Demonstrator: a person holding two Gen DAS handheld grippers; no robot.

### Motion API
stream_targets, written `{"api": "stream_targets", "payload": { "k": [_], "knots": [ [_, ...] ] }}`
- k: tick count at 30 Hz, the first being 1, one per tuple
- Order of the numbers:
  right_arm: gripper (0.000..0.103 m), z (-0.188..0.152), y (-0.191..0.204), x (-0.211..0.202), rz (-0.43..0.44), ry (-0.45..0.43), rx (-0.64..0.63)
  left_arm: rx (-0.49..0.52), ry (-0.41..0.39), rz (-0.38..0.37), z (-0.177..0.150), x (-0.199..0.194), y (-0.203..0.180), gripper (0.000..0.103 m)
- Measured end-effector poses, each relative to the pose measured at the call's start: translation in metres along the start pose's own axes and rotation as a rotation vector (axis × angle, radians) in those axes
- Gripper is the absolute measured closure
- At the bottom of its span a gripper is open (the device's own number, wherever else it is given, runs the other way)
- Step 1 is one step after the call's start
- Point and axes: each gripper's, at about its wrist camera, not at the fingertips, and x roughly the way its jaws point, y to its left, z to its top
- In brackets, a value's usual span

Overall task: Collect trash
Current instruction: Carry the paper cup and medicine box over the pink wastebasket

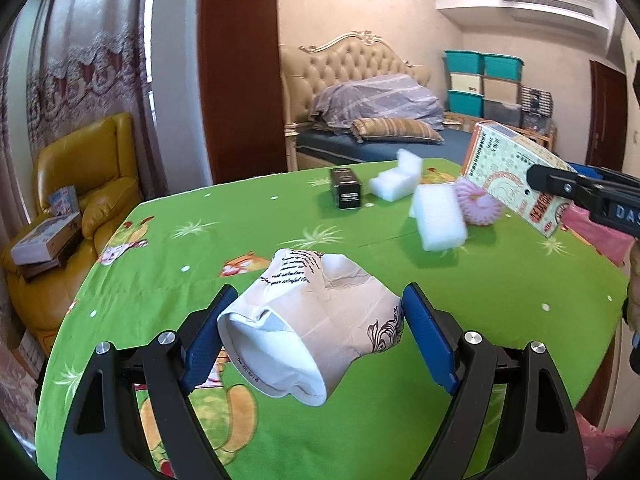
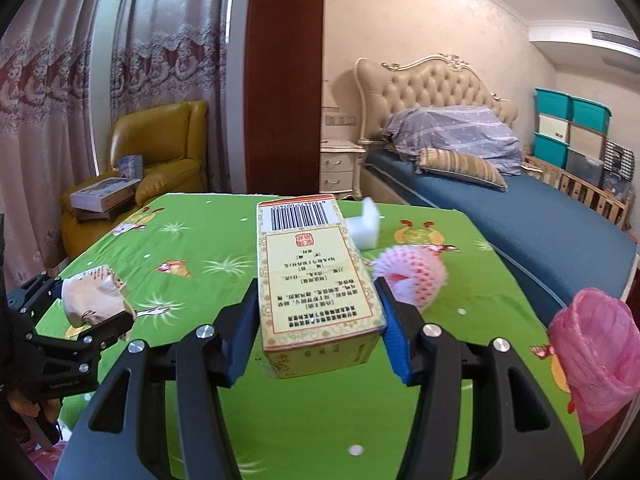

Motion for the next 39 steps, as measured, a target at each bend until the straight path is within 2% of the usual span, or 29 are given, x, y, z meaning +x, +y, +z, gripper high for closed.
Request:
{"api": "stream_targets", "payload": {
  "k": [10, 15, 27, 34, 39],
  "knots": [
    [0.049, -0.017, -0.045, -0.019, -0.060, -0.011, 0.063, 0.088, 0.017, -0.066, 0.001, 0.000, -0.046, 0.024],
    [0.049, -0.029, -0.063, -0.026, -0.076, -0.011, 0.097, 0.116, 0.039, -0.114, 0.003, 0.003, -0.066, 0.024],
    [0.049, -0.061, -0.120, -0.044, -0.145, -0.014, 0.201, 0.165, 0.053, -0.177, 0.017, 0.010, -0.107, 0.024],
    [0.049, -0.075, -0.155, -0.066, -0.216, -0.051, 0.254, 0.194, 0.053, -0.217, 0.028, 0.018, -0.138, 0.024],
    [0.049, -0.086, -0.183, -0.083, -0.285, -0.064, 0.296, 0.241, 0.033, -0.281, 0.037, 0.023, -0.175, 0.024]
  ]
}}
